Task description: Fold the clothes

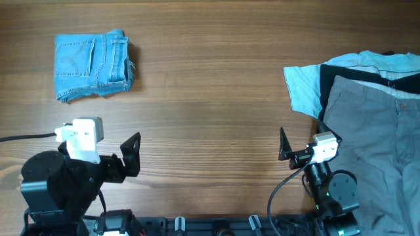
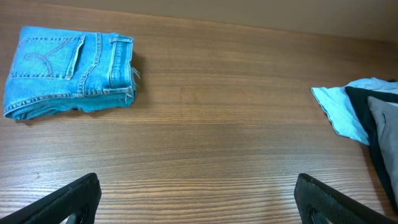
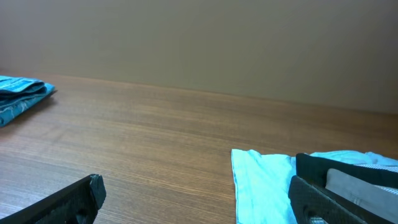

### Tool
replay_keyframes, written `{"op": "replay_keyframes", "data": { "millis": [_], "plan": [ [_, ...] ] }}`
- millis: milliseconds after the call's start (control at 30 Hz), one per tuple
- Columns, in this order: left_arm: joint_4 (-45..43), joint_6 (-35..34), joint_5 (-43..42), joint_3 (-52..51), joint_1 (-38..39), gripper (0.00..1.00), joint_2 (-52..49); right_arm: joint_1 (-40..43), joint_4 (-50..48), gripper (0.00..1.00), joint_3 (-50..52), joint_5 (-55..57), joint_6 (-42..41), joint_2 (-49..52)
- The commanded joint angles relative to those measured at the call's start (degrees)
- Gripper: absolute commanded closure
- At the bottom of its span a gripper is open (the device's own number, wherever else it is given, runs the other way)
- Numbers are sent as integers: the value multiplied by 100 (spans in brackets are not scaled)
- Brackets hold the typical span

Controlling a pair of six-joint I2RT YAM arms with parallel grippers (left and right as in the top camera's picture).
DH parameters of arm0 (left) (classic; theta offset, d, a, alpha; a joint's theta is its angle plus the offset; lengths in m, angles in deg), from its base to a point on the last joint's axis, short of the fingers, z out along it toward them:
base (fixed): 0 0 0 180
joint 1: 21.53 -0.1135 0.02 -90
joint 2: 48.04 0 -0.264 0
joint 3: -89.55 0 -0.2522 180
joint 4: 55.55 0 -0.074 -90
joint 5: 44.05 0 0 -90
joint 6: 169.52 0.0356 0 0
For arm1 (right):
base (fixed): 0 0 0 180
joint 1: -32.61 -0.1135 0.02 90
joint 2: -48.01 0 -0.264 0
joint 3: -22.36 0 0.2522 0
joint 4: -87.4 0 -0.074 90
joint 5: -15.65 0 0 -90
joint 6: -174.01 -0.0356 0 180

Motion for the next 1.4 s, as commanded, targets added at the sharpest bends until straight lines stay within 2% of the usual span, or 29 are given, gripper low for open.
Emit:
{"op": "replay_keyframes", "data": {
  "millis": [0,433,567,700,833,967,1133,1300,1367],
  "plan": [
    [-13,90,52,52,39,0,31,28,-31,0,11,-96,70,-74],
    [44,136,273,22,35,0,450,28,-31,0,11,-94,70,-74],
    [-1384,136,330,-922,-13,0,1266,28,-31,0,11,-96,70,-74],
    [-3314,129,-44,-2942,-234,0,2514,28,-31,0,11,-96,70,-74],
    [-4417,83,-435,-4249,-240,0,3126,28,-31,0,11,-96,70,-74],
    [-5390,66,-518,-4999,-168,0,3248,28,-31,0,11,-96,70,-74],
    [-6382,66,-518,-5849,20,0,3248,28,-31,0,11,-96,70,-74],
    [-5772,68,-535,-5925,151,0,3248,28,-31,0,11,-96,70,-74],
    [-5783,68,-560,-5925,164,0,3248,28,-31,0,11,-96,70,-74]
  ]
}}
